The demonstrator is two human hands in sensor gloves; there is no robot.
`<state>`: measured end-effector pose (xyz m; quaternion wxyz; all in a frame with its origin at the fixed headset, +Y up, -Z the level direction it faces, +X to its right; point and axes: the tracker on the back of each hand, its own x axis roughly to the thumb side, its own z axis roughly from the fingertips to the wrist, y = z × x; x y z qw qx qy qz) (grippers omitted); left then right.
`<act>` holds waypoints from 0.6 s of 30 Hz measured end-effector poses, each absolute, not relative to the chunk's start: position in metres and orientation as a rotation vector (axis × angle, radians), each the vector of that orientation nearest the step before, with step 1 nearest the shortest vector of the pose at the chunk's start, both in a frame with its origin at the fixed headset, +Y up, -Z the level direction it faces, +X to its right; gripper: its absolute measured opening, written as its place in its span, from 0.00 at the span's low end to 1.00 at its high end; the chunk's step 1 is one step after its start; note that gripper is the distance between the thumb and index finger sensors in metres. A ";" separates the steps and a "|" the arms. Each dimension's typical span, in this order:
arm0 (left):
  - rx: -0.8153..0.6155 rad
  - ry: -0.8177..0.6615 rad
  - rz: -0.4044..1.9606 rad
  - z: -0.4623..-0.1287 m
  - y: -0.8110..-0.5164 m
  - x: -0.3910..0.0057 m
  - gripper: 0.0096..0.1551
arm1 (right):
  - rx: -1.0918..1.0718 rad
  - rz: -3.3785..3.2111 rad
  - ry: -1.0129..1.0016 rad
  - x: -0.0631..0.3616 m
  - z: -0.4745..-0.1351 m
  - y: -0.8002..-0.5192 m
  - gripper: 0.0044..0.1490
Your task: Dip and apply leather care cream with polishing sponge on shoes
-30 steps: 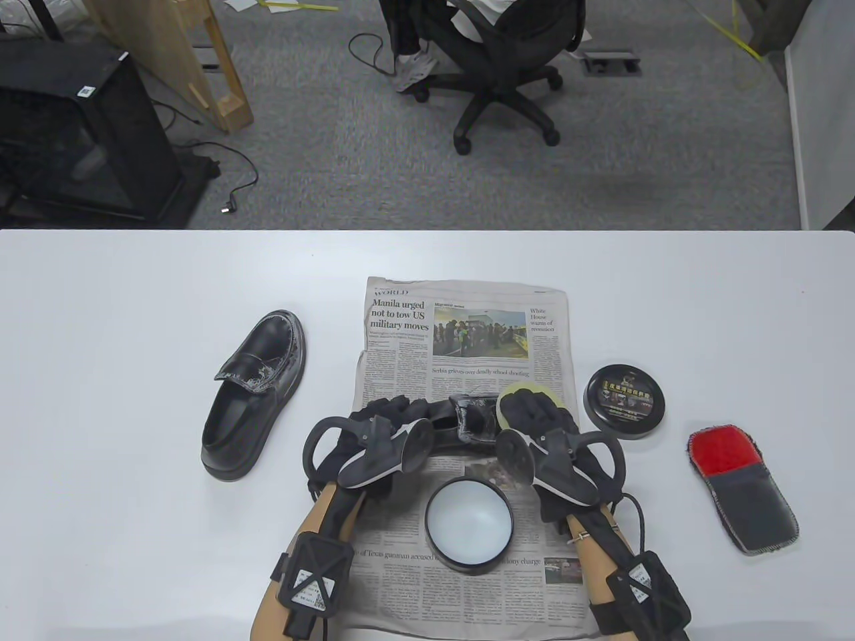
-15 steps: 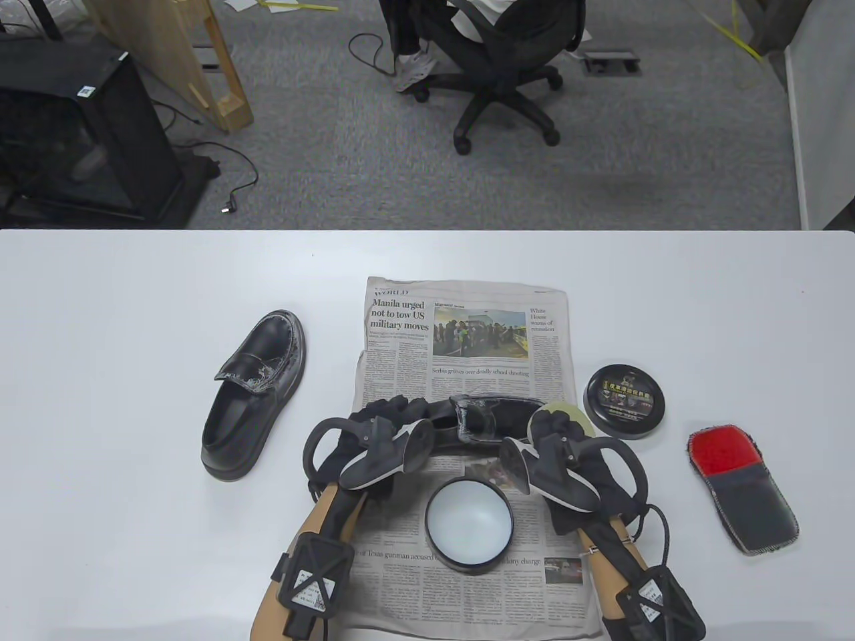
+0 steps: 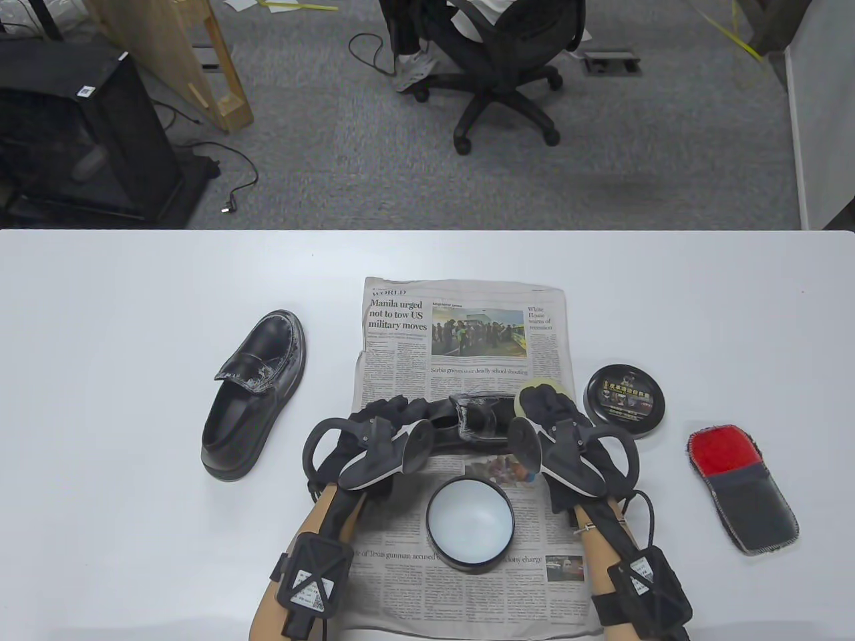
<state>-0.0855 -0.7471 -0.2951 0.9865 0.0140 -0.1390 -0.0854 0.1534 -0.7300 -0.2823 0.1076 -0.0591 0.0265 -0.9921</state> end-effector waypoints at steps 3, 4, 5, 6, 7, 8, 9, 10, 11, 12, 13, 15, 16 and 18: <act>0.027 -0.282 -0.168 -0.295 -0.747 -0.086 0.43 | -0.197 -2.973 0.027 0.165 -0.271 -0.721 0.30; 0.026 -0.284 -0.166 -0.295 -0.747 -0.086 0.43 | -0.213 -2.990 0.015 0.170 -0.263 -0.715 0.30; 0.024 -0.285 -0.162 -0.295 -0.747 -0.086 0.43 | -0.223 -3.002 0.012 0.175 -0.255 -0.709 0.30; 0.023 -0.287 -0.160 -0.295 -0.747 -0.086 0.43 | -0.220 -3.005 0.017 0.179 -0.249 -0.704 0.30; 0.020 -0.291 -0.154 -0.295 -0.747 -0.086 0.43 | -0.199 -3.004 0.021 0.186 -0.239 -0.696 0.30; 0.016 -0.296 -0.145 -0.295 -0.747 -0.087 0.44 | -0.160 -2.991 0.025 0.193 -0.231 -0.692 0.30; 0.013 -0.298 -0.139 -0.295 -0.747 -0.087 0.44 | -0.125 -2.977 0.022 0.199 -0.225 -0.690 0.30; 0.009 -0.303 -0.125 -0.294 -0.747 -0.088 0.44 | -0.072 -2.947 -0.002 0.206 -0.219 -0.690 0.30; 0.006 -0.307 -0.117 -0.294 -0.747 -0.089 0.45 | -0.041 -2.934 -0.022 0.210 -0.216 -0.691 0.30; 0.004 -0.317 -0.096 -0.294 -0.745 -0.091 0.46 | 0.014 -2.918 -0.075 0.217 -0.214 -0.697 0.30; 0.002 -0.325 -0.071 -0.293 -0.744 -0.092 0.47 | 0.053 -2.903 -0.140 0.223 -0.215 -0.704 0.30; 0.000 -0.352 -0.004 -0.292 -0.741 -0.097 0.47 | 0.120 -2.858 -0.300 0.232 -0.220 -0.725 0.31; 0.005 -0.360 0.019 -0.291 -0.740 -0.099 0.45 | 0.129 -2.841 -0.364 0.234 -0.222 -0.731 0.32; 0.006 -0.379 0.056 -0.288 -0.735 -0.105 0.41 | 0.083 -2.957 -0.510 0.241 -0.226 -0.739 0.37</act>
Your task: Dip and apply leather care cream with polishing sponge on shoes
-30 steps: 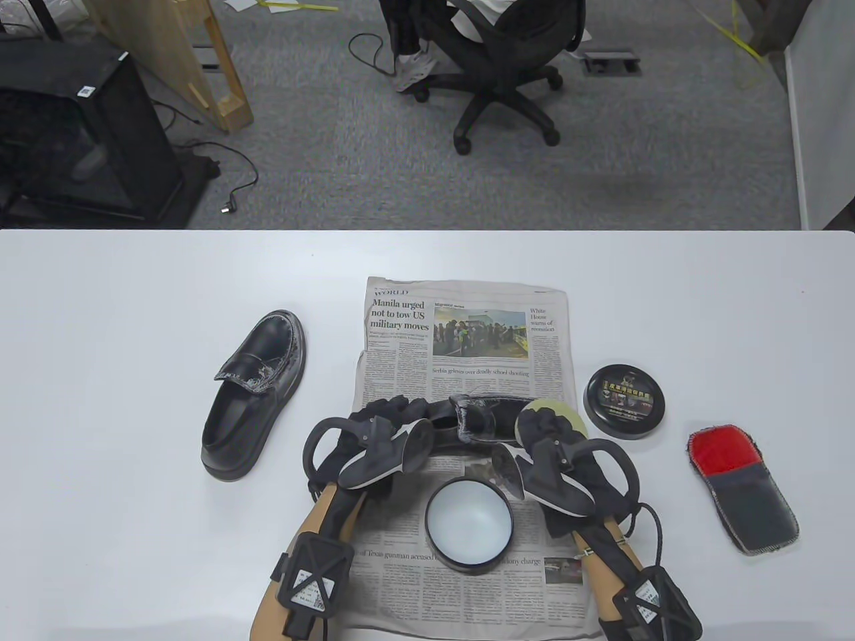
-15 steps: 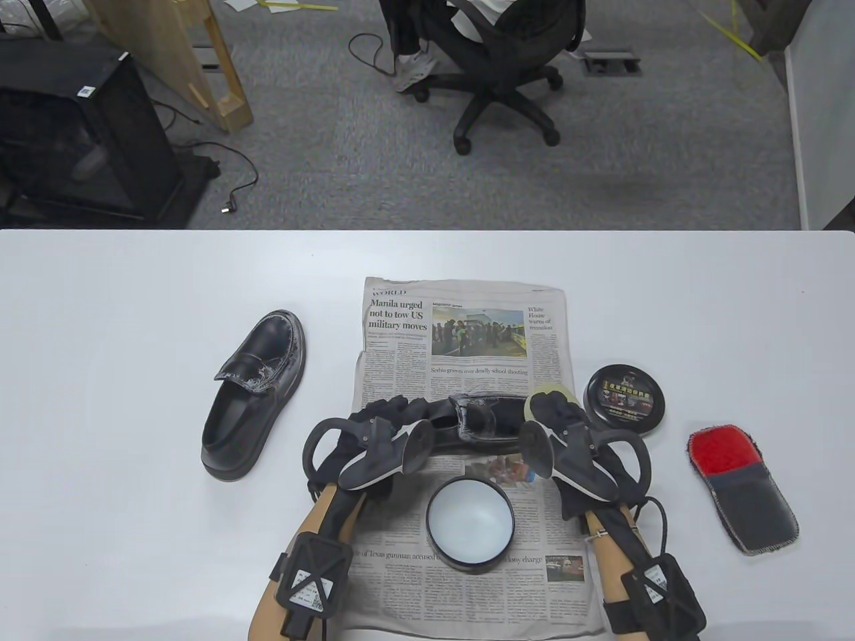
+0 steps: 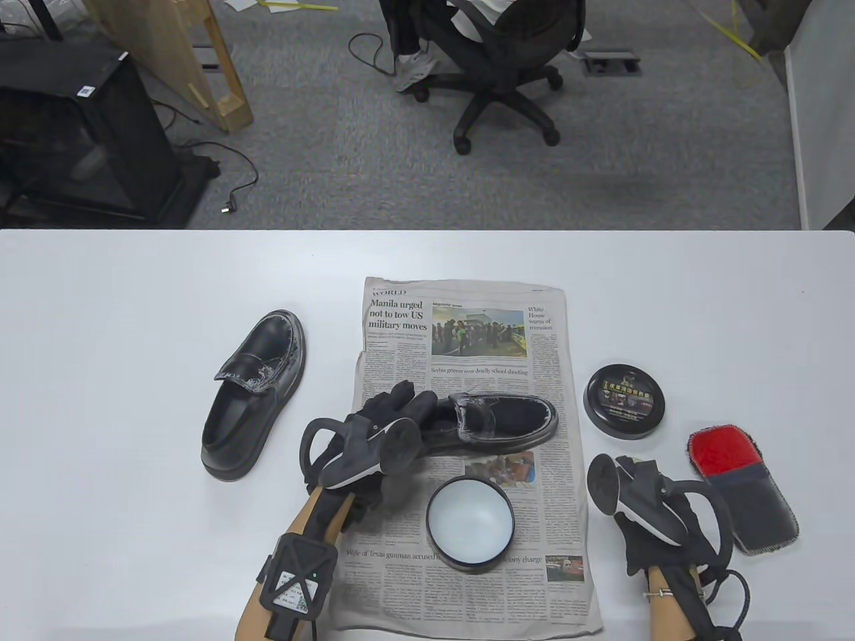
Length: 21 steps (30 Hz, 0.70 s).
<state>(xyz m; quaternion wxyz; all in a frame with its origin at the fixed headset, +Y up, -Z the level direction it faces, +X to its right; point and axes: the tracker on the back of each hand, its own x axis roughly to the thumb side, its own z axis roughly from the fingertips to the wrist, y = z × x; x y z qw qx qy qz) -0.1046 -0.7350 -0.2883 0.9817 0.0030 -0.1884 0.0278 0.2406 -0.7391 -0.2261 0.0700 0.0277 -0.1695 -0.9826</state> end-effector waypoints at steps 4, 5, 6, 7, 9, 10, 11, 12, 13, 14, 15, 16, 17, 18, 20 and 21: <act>-0.023 -0.379 0.060 -0.286 -0.725 -0.115 0.34 | 0.100 -3.092 -0.455 0.250 -0.220 -0.731 0.41; -0.032 -0.373 0.046 -0.286 -0.725 -0.115 0.34 | 0.094 -3.094 -0.448 0.251 -0.220 -0.731 0.41; -0.050 -0.354 0.006 -0.287 -0.724 -0.116 0.35 | 0.080 -3.102 -0.423 0.251 -0.218 -0.730 0.42; -0.075 -0.335 -0.048 -0.288 -0.726 -0.116 0.34 | 0.057 -3.118 -0.389 0.250 -0.217 -0.728 0.42; -0.135 -0.315 -0.107 -0.291 -0.731 -0.117 0.35 | -0.004 -3.152 -0.302 0.244 -0.215 -0.723 0.43; -0.125 -0.316 -0.082 -0.292 -0.732 -0.117 0.34 | -0.033 -3.164 -0.281 0.242 -0.214 -0.721 0.43; -0.108 -0.312 -0.037 -0.293 -0.733 -0.117 0.32 | -0.080 -3.174 -0.265 0.237 -0.212 -0.718 0.43; -0.107 -0.308 -0.027 -0.294 -0.733 -0.117 0.29 | -0.112 -3.174 -0.255 0.234 -0.210 -0.717 0.43; -0.073 -0.304 -0.012 -0.294 -0.732 -0.119 0.27 | -0.168 -3.170 -0.223 0.229 -0.207 -0.714 0.43; -0.045 -0.300 0.007 -0.293 -0.733 -0.119 0.24 | -0.191 -3.170 -0.196 0.226 -0.206 -0.712 0.43; -0.025 -0.294 0.028 -0.292 -0.733 -0.120 0.23 | -0.227 -3.176 -0.142 0.222 -0.204 -0.710 0.43; -0.008 -0.294 0.032 -0.292 -0.733 -0.120 0.22 | -0.248 -3.182 -0.110 0.219 -0.203 -0.709 0.43; 0.021 -0.295 0.048 -0.290 -0.733 -0.120 0.22 | -0.268 -3.186 -0.088 0.217 -0.202 -0.708 0.43; 0.050 -0.292 0.082 -0.288 -0.730 -0.121 0.21 | -0.296 -3.189 -0.073 0.215 -0.201 -0.708 0.43; 0.099 -0.284 0.097 -0.283 -0.722 -0.122 0.20 | -0.322 -3.199 -0.055 0.214 -0.200 -0.707 0.43; 0.117 -0.278 0.096 -0.281 -0.717 -0.124 0.20 | -0.326 -3.205 -0.044 0.214 -0.200 -0.707 0.43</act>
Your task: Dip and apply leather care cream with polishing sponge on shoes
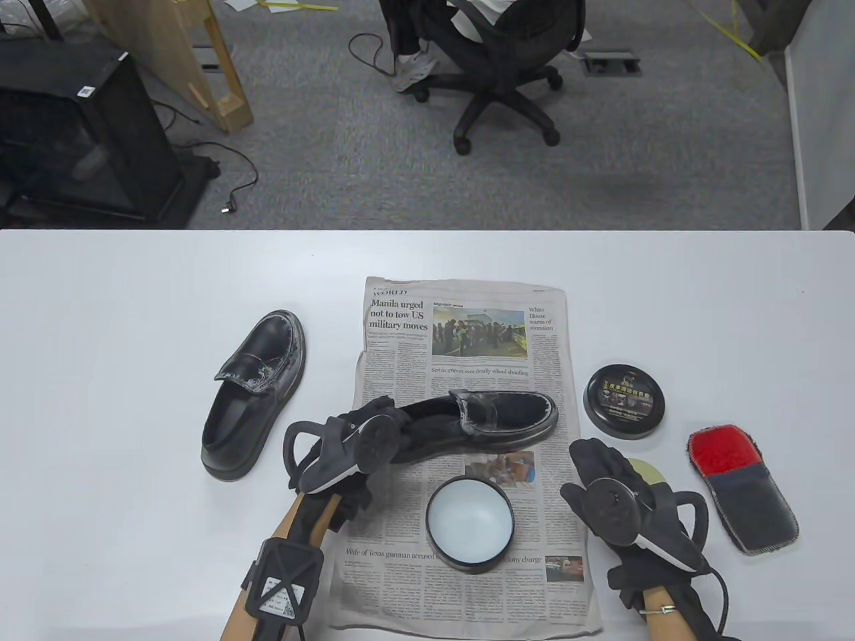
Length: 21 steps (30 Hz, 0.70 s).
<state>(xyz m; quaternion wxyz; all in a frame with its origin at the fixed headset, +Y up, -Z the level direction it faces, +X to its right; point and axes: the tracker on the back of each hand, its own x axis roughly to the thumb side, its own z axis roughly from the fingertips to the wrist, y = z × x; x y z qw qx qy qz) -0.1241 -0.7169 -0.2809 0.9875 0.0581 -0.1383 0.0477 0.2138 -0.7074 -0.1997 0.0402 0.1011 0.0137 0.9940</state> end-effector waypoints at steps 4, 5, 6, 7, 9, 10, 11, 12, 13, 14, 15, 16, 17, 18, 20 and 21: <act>0.241 -0.192 0.140 -0.265 -0.686 -0.149 0.20 | 0.326 3.002 0.038 0.215 -0.200 -0.710 0.45; 0.274 -0.157 0.149 -0.260 -0.678 -0.159 0.20 | 0.331 2.998 0.053 0.214 -0.200 -0.711 0.46; 0.303 -0.112 0.149 -0.253 -0.669 -0.172 0.20 | 0.337 2.998 0.060 0.213 -0.200 -0.711 0.47; 0.330 -0.070 0.154 -0.249 -0.662 -0.184 0.20 | 0.342 3.001 0.062 0.212 -0.200 -0.712 0.47; 0.370 0.025 0.164 -0.239 -0.653 -0.210 0.20 | 0.354 3.012 0.068 0.210 -0.200 -0.713 0.47; 0.389 0.090 0.174 -0.234 -0.649 -0.228 0.20 | 0.358 3.020 0.073 0.209 -0.201 -0.714 0.47; 0.407 0.162 0.188 -0.229 -0.648 -0.248 0.20 | 0.357 3.027 0.079 0.207 -0.201 -0.715 0.47; 0.415 0.197 0.197 -0.226 -0.649 -0.256 0.20 | 0.355 3.033 0.086 0.207 -0.202 -0.716 0.47; 0.427 0.266 0.208 -0.224 -0.652 -0.273 0.20 | 0.351 3.039 0.097 0.207 -0.202 -0.718 0.47; 0.429 0.318 0.210 -0.223 -0.654 -0.286 0.20 | 0.345 3.044 0.105 0.207 -0.203 -0.719 0.47; 0.428 0.371 0.212 -0.222 -0.656 -0.296 0.20 | 0.340 3.051 0.113 0.206 -0.204 -0.720 0.47; 0.426 0.433 0.211 -0.222 -0.660 -0.308 0.20 | 0.333 3.062 0.115 0.206 -0.204 -0.721 0.47; 0.422 0.488 0.202 -0.222 -0.663 -0.318 0.20 | 0.326 3.077 0.114 0.206 -0.204 -0.722 0.47; 0.421 0.525 0.195 -0.222 -0.666 -0.323 0.20 | 0.323 3.084 0.112 0.207 -0.204 -0.722 0.47; 0.409 0.629 0.187 -0.223 -0.675 -0.341 0.20 | 0.316 3.086 0.111 0.207 -0.205 -0.722 0.46; 0.400 0.662 0.190 -0.224 -0.680 -0.347 0.21 | 0.314 3.085 0.117 0.207 -0.205 -0.723 0.46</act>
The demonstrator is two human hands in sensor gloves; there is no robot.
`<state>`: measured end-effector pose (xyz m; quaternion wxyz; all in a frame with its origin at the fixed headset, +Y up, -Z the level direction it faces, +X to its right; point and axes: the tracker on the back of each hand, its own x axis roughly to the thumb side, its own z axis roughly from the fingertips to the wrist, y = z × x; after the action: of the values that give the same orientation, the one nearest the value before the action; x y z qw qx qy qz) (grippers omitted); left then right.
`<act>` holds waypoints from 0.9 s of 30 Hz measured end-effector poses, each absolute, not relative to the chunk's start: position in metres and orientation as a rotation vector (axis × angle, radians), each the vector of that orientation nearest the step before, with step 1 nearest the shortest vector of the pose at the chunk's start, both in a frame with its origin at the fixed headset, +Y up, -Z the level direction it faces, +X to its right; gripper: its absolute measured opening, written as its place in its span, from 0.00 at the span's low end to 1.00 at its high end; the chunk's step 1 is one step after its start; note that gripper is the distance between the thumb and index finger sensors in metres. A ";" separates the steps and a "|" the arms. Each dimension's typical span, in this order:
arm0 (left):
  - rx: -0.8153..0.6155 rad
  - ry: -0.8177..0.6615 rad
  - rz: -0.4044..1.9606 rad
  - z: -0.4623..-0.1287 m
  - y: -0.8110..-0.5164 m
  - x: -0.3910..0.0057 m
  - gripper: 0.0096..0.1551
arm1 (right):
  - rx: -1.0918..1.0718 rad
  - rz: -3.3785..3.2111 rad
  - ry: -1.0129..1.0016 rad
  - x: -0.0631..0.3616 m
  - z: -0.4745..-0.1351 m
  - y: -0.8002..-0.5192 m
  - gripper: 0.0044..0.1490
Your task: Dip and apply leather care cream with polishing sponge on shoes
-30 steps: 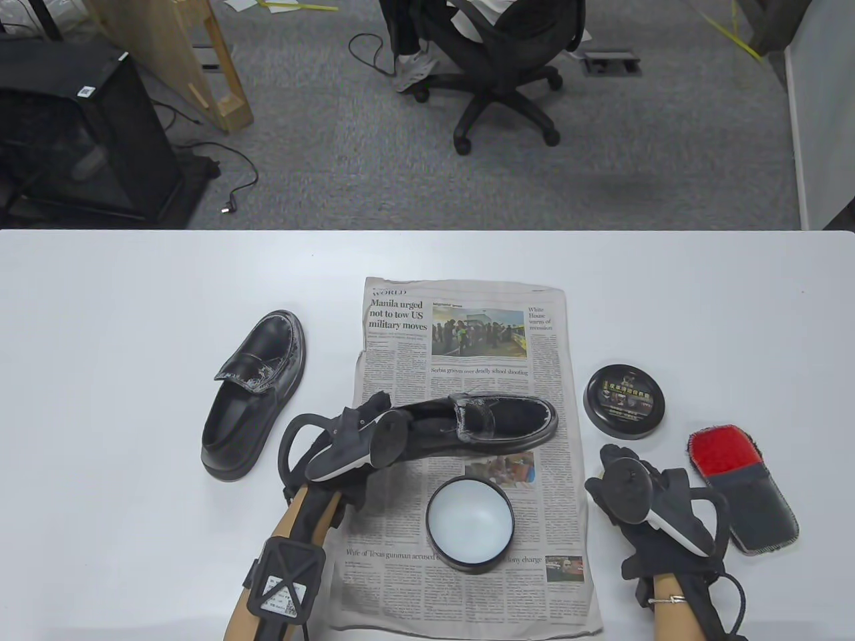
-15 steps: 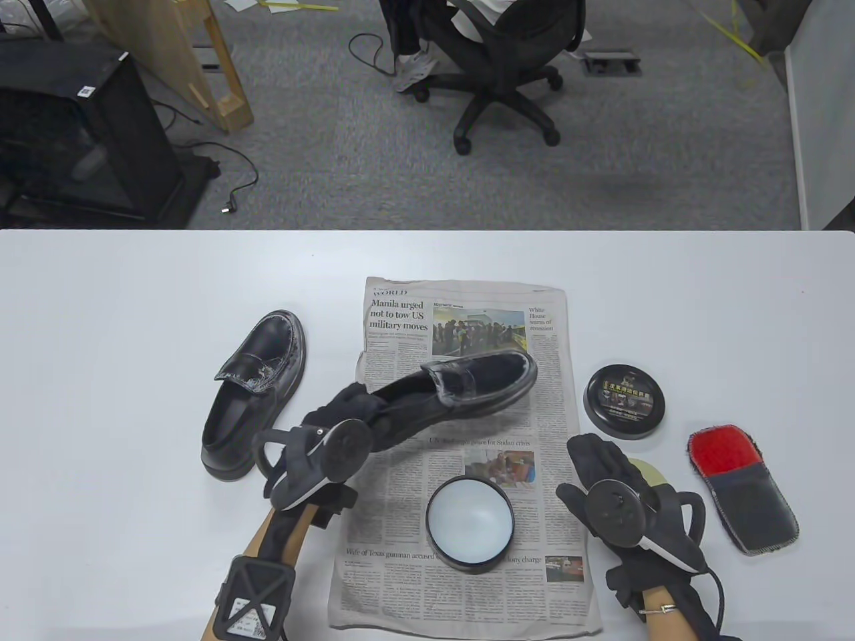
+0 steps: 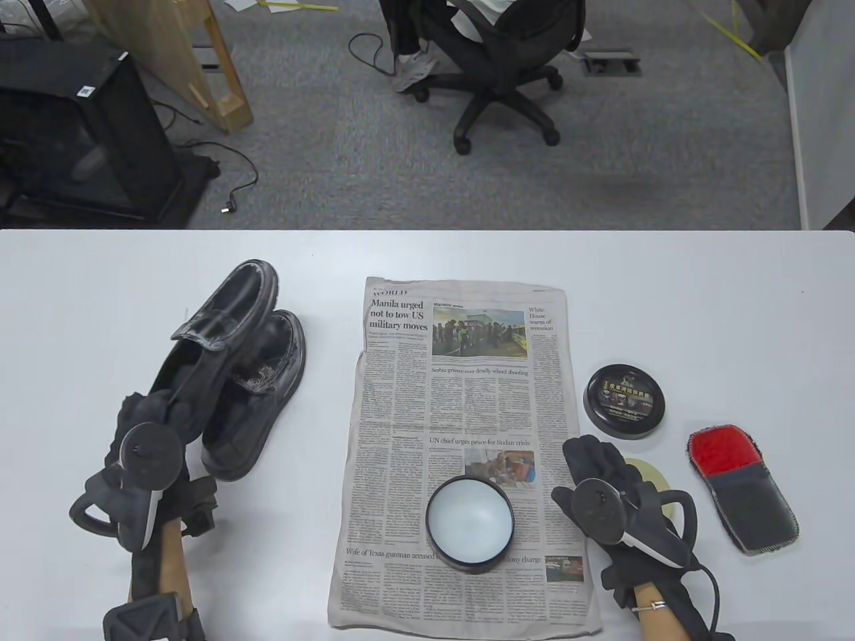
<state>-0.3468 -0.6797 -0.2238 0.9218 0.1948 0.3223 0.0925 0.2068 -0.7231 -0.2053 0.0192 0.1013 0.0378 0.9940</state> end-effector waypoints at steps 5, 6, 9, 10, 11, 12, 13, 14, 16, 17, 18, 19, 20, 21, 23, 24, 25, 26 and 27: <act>0.295 0.792 0.219 -0.224 -0.709 -0.376 0.21 | 0.310 3.123 0.140 0.206 -0.206 -0.727 0.46; 0.272 0.798 0.219 -0.225 -0.714 -0.378 0.21 | 0.310 3.123 0.143 0.206 -0.206 -0.727 0.46; 0.207 0.794 0.232 -0.227 -0.725 -0.381 0.22 | 0.313 3.127 0.150 0.205 -0.206 -0.726 0.46; 0.193 0.778 0.241 -0.228 -0.728 -0.380 0.22 | 0.308 3.133 0.151 0.206 -0.206 -0.726 0.46; 0.195 0.771 0.236 -0.229 -0.728 -0.379 0.22 | 0.303 3.137 0.156 0.207 -0.206 -0.726 0.46; 0.181 0.750 0.250 -0.229 -0.727 -0.378 0.22 | 0.300 3.137 0.158 0.207 -0.206 -0.726 0.46; 0.160 0.722 0.274 -0.230 -0.727 -0.377 0.22 | 0.297 3.134 0.161 0.208 -0.206 -0.726 0.46; 0.140 0.703 0.298 -0.231 -0.726 -0.376 0.22 | 0.296 3.131 0.164 0.208 -0.206 -0.726 0.46; 0.055 0.616 0.290 -0.235 -0.727 -0.373 0.23 | 0.298 3.134 0.173 0.207 -0.206 -0.727 0.46; 0.005 0.580 0.272 -0.237 -0.727 -0.372 0.24 | 0.298 3.137 0.177 0.207 -0.206 -0.726 0.46; -0.003 0.590 0.256 -0.236 -0.725 -0.371 0.25 | 0.299 3.137 0.181 0.207 -0.206 -0.726 0.46; 0.001 0.576 0.268 -0.237 -0.724 -0.371 0.26 | 0.301 3.136 0.184 0.206 -0.206 -0.726 0.46; -0.014 0.556 0.292 -0.237 -0.723 -0.370 0.30 | 0.300 3.135 0.185 0.206 -0.206 -0.726 0.46; -0.009 0.529 0.324 -0.236 -0.719 -0.368 0.36 | 0.295 3.131 0.182 0.207 -0.207 -0.726 0.46; 0.106 0.522 0.325 -0.232 -0.708 -0.361 0.42 | 0.274 3.125 0.164 0.210 -0.208 -0.725 0.46; 0.212 0.501 0.317 -0.229 -0.698 -0.351 0.44 | 0.242 3.120 0.141 0.213 -0.209 -0.723 0.46; 0.278 0.458 0.325 -0.227 -0.690 -0.341 0.44 | 0.206 3.114 0.117 0.216 -0.211 -0.721 0.46; 0.311 0.400 0.349 -0.226 -0.683 -0.331 0.45 | 0.173 3.110 0.096 0.219 -0.212 -0.720 0.47; 0.323 0.284 0.413 -0.225 -0.677 -0.312 0.46 | 0.125 3.110 0.067 0.224 -0.215 -0.717 0.48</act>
<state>-0.3123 -0.6771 -0.2253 0.9560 0.1589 0.1400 0.2033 0.2236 -0.7173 -0.2150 0.0143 0.0400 0.0216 0.9989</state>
